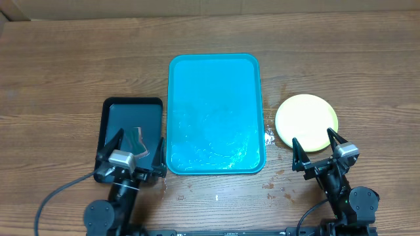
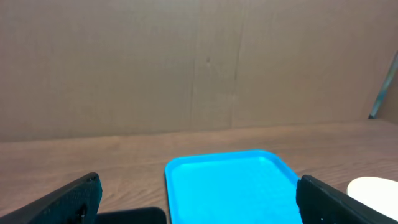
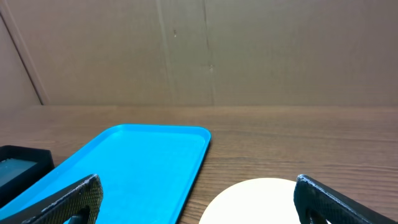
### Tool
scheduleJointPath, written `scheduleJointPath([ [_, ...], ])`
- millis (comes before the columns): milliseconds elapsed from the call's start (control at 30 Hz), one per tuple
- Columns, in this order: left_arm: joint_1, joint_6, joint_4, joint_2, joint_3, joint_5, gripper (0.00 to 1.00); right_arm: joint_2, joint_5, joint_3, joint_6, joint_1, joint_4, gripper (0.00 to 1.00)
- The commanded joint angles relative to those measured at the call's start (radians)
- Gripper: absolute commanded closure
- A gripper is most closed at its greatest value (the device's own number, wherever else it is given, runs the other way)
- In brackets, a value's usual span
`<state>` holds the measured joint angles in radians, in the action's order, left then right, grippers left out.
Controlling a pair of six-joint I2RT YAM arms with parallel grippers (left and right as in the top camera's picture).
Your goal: Clean dirty plates on tray and stack at the side
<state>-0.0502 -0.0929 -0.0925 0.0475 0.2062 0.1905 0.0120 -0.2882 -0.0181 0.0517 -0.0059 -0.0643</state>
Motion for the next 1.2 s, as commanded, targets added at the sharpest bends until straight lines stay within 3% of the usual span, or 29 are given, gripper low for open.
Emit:
scheduleJointPath([
  [0,0.007,0.023,0.074,-0.042,-0.108,-0.016,0.0,-0.008,0.006,0.01,0.004,-0.003,0.007,0.0],
  [133,0.004,-0.024,0.175,-0.045,-0.202,-0.017,0.0,-0.008,0.006,0.01,0.004,-0.003,0.007,0.0],
  [533,0.004,-0.026,0.031,-0.041,-0.201,-0.021,0.0,-0.008,0.006,0.01,0.004,-0.003,0.007,0.0],
  [1167,0.004,-0.027,0.031,-0.039,-0.201,-0.021,0.0,-0.008,0.007,0.01,0.004,-0.003,0.007,0.0],
])
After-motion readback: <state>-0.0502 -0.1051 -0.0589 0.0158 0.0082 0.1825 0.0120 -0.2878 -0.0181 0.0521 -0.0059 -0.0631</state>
